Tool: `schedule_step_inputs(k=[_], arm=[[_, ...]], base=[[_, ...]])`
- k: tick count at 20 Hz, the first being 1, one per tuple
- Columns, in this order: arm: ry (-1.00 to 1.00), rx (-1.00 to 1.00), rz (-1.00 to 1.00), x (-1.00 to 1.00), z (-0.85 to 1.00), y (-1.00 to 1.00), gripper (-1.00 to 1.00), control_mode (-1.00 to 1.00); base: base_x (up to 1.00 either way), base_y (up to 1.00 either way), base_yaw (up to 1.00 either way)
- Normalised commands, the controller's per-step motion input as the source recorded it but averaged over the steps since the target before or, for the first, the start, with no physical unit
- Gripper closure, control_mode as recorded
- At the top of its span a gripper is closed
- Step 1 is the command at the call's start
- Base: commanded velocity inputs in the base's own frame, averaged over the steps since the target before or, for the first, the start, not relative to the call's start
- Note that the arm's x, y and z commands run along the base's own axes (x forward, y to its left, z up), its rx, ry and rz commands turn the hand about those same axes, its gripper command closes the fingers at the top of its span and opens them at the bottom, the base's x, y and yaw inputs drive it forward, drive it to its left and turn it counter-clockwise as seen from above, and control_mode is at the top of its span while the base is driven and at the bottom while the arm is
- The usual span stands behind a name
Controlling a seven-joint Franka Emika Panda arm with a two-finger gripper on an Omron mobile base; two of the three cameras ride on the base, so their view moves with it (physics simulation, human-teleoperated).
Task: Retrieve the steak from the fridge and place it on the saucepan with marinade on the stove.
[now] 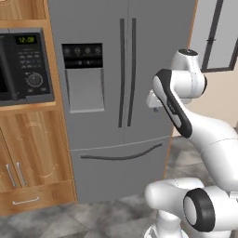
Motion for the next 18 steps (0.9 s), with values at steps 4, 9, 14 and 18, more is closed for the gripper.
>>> schedule_step_inputs(k=[4,9,14,18], arm=[[0.0,0.0,0.0,0.0,0.0,0.0,-1.0,1.0],[0.0,0.0,0.0,0.0,0.0,0.0,-1.0,1.0],[0.0,0.0,0.0,0.0,0.0,0.0,-1.0,1.0],[0.0,0.0,0.0,0.0,0.0,0.0,-1.0,-1.0]], base=[[-0.07,0.23,0.04],[-0.01,0.18,0.03],[0.0,0.0,0.0],[0.0,0.0,0.0]])
